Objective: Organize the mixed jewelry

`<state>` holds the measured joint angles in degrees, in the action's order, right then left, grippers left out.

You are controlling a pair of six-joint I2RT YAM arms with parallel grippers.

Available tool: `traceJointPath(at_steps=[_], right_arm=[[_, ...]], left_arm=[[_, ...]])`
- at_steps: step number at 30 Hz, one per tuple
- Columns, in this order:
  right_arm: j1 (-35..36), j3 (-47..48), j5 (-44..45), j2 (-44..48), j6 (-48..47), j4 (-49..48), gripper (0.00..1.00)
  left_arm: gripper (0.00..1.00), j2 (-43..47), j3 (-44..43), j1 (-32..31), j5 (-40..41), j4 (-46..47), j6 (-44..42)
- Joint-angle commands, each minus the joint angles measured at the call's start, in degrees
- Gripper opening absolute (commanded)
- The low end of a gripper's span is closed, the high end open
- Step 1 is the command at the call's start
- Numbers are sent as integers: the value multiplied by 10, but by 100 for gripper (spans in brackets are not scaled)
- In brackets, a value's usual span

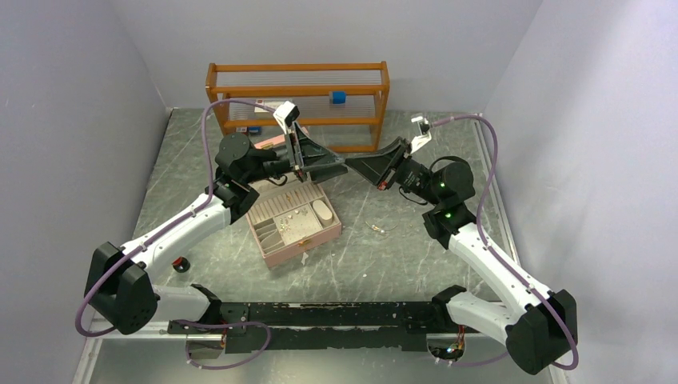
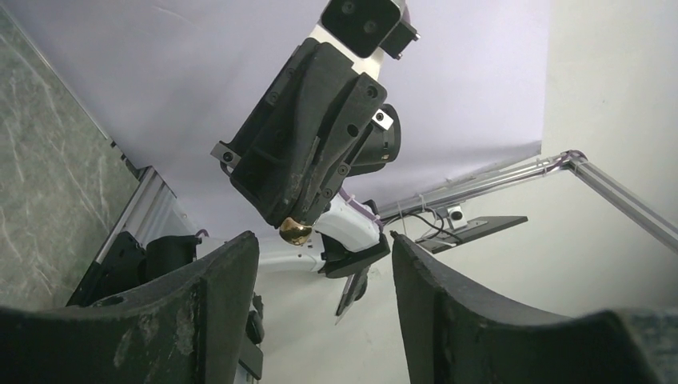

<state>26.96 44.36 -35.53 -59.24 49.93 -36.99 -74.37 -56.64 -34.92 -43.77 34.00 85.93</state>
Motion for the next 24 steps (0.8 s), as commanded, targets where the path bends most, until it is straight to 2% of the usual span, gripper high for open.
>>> traceJointPath(at_steps=[1,6,12,15,21,24], right_arm=[[-3,-3,-19,15,-56,-13,0],[-3,-10,-42,24,-99,-17,0],[-3,-8,-70,30,-131,-1,0],[-3,-6,-80,29,-146,8,0],[-3,2,-91,37,-193,47,0],[-3,8,-100,38,-206,57,0]], left_arm=[[65,0,4,3,-10,-20,-3],[57,-4,17,4,-14,2,22],[57,-2,-2,4,-30,-44,2],[56,-6,2,4,-43,-35,11],[41,-16,20,4,-65,29,61],[36,-16,16,4,-68,26,59]])
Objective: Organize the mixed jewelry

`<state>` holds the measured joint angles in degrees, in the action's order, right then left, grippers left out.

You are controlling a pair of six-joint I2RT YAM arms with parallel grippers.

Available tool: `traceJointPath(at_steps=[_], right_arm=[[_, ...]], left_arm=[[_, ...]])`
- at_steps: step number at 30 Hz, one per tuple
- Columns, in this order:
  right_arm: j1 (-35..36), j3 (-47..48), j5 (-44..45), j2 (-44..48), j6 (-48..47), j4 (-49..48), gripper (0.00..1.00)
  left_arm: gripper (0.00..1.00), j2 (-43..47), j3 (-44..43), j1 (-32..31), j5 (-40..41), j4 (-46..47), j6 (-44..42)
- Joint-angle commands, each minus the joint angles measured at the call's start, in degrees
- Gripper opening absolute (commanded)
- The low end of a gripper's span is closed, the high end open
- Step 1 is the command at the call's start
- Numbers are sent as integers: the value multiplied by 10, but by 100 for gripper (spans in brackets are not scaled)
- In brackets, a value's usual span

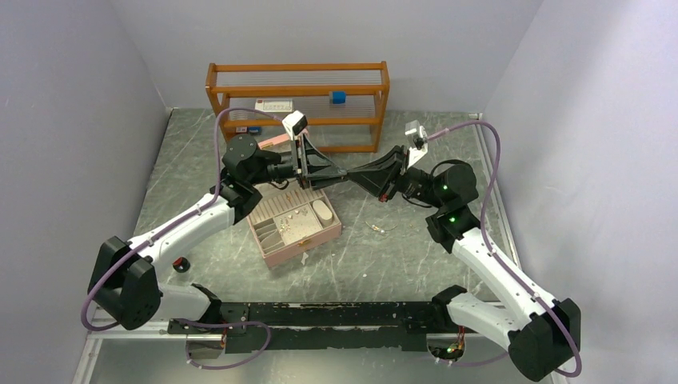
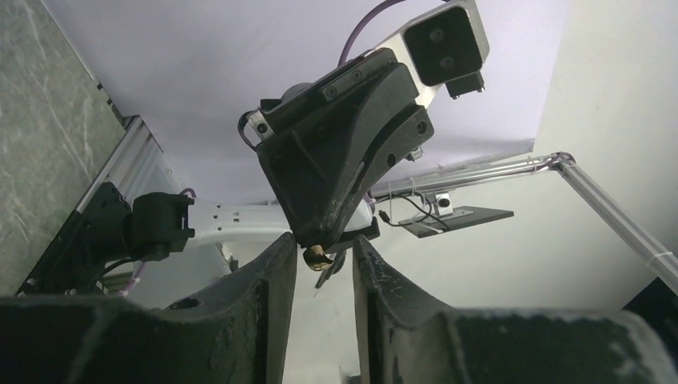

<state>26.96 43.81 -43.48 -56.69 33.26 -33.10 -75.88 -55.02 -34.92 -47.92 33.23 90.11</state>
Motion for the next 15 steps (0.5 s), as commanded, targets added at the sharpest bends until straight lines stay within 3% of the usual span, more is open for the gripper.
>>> traceJointPath(at_steps=[1,15], right_arm=[[-3,15,-21,11,-41,21,0],[-3,7,-4,14,-39,17,0]], left_arm=[[34,-1,-2,4,-27,29,14],[19,2,-9,5,-26,9,-9]])
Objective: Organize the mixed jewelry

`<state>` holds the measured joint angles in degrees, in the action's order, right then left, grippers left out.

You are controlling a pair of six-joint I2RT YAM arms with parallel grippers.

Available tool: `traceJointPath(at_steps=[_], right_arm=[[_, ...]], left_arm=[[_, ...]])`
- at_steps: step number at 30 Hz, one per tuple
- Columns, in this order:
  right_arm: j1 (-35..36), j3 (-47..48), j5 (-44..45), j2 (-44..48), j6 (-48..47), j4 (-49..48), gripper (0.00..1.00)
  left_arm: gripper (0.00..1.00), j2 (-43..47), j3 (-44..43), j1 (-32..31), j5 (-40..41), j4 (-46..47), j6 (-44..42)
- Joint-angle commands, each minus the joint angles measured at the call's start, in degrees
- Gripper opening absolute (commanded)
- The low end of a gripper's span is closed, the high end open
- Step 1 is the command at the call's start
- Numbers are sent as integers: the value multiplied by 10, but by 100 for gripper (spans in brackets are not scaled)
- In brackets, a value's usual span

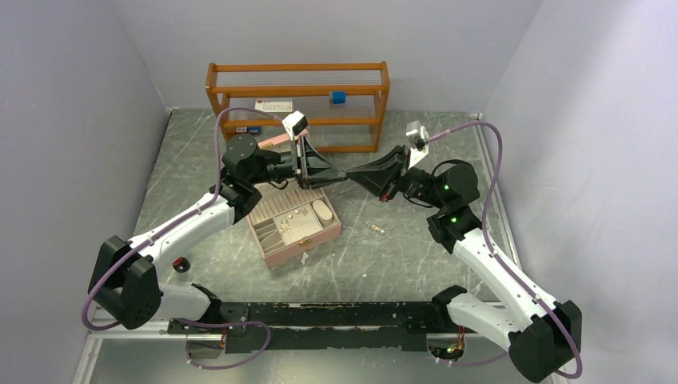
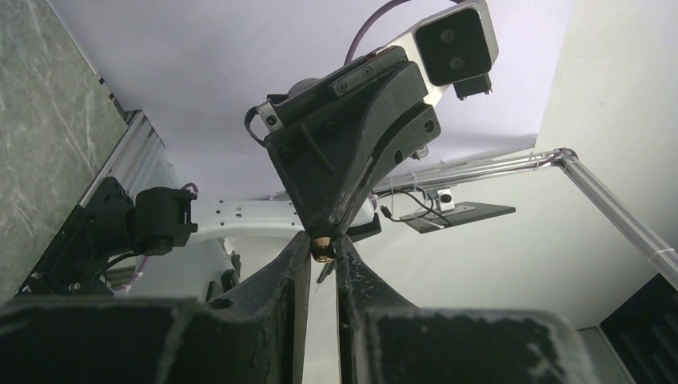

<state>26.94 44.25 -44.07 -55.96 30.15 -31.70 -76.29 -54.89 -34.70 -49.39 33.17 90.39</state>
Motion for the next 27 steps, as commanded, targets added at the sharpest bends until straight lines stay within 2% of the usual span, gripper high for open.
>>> traceJointPath(at_steps=[1,9,12,16,19,23,27], right_arm=[[-3,4,2,7,-7,3,0],[-3,7,1,5,0,4,0],[-3,12,5,2,8,14,12],[-3,27,35,2,11,70,39],[-4,27,57,19,6,98,50],[-4,12,82,49,-1,131,55],[-4,-17,92,68,2,163,56]], left_arm=[[18,7,-11,2,-11,11,-11],[13,9,-12,5,-8,9,-22],[12,12,-13,8,-6,0,-33],[12,22,-17,18,3,-42,-72],[13,34,-24,31,12,-96,-118],[13,51,-34,55,22,-190,-195],[14,64,-57,74,46,-330,-315]])
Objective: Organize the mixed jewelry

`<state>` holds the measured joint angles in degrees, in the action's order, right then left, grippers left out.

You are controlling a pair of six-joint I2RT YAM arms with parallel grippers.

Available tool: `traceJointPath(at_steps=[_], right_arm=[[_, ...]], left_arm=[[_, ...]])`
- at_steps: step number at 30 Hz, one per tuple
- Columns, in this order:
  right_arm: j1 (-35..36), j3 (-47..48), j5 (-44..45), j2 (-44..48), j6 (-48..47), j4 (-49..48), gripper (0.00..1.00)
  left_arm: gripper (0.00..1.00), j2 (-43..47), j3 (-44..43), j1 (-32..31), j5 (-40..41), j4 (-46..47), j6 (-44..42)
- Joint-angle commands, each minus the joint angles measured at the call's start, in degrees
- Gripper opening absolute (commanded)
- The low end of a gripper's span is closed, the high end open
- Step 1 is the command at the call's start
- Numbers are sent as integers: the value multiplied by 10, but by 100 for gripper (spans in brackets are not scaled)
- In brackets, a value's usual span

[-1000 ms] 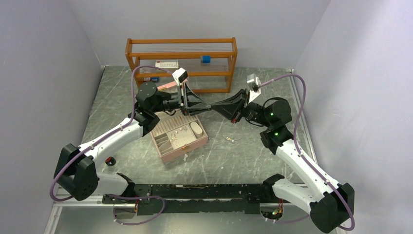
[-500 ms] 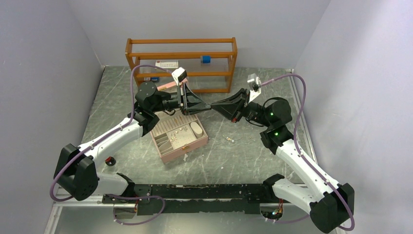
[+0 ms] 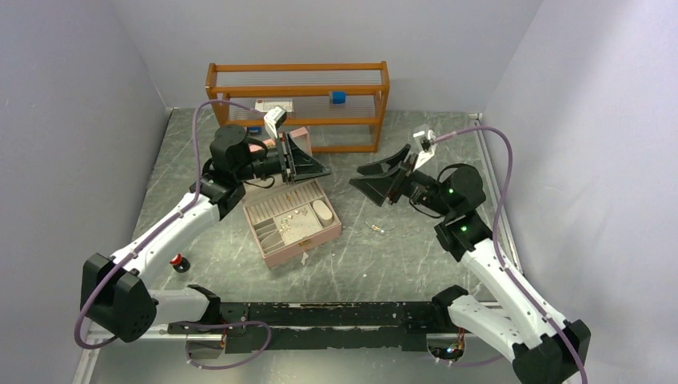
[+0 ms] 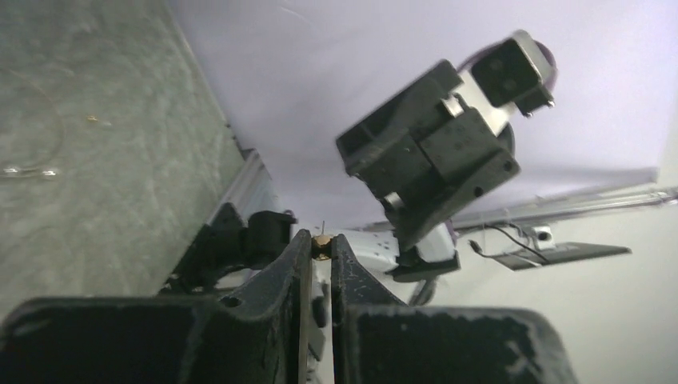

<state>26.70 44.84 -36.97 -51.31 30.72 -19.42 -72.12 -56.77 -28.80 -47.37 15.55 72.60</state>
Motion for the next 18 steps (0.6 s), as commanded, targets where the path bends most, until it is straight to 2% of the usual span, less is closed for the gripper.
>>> traceJointPath(at_steps=[1,5,8,13,18], right_arm=[[-1,-33,23,24,0,50,56],[-1,-93,36,22,38,51,56],[1,-148,63,17,85,36,56],[17,-246,104,-19,175,-39,56],[53,-296,170,-75,228,-98,55]], left_arm=[[14,24,-52,16,41,-205,-179],[14,21,-109,16,124,-404,-350],[15,19,-131,16,195,-517,-441],[14,5,-129,2,252,-587,-539],[14,-24,-137,-15,326,-626,-579]])
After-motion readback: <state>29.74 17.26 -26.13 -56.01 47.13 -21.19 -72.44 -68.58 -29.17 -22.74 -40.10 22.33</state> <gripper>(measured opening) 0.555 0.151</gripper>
